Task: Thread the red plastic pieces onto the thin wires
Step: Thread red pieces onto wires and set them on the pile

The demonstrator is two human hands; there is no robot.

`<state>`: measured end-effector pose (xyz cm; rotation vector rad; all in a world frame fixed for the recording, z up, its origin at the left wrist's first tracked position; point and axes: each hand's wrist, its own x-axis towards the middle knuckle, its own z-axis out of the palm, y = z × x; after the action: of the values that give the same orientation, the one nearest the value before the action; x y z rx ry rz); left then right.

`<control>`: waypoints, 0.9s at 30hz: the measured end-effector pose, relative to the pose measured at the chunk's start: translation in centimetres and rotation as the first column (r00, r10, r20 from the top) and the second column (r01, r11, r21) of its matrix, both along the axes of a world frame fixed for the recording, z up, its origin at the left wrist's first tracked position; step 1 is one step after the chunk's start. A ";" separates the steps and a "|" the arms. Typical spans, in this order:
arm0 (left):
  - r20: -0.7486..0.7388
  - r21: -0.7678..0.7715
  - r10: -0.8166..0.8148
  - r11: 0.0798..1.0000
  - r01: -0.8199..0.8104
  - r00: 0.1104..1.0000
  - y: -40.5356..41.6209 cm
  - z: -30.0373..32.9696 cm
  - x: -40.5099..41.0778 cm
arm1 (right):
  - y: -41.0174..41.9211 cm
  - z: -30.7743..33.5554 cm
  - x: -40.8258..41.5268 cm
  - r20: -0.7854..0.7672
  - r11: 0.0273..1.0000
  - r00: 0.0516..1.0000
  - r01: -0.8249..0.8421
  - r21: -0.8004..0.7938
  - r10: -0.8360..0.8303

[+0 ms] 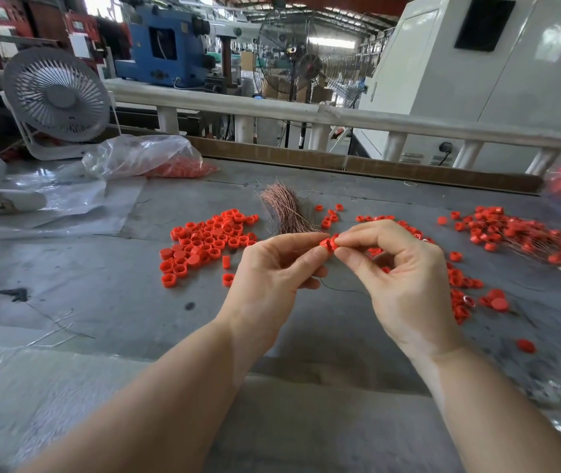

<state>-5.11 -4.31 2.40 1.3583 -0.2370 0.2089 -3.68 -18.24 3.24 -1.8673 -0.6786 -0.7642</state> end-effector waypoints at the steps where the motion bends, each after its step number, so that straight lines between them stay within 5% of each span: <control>1: 0.001 0.000 -0.001 1.000 0.001 1.000 0.0 0.0 0.0 | 0.0 0.0 0.0 -0.001 1.000 1.000 -0.006 -0.004 0.006; 27: -0.010 -0.003 -0.021 1.000 0.021 1.000 0.1 0.1 -0.2 | 0.0 0.0 -0.1 -0.047 0.999 0.998 -0.037 0.012 0.037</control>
<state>-5.26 -4.24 2.50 1.3528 -0.2419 0.1849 -3.73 -18.22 3.23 -1.8523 -0.6757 -0.6966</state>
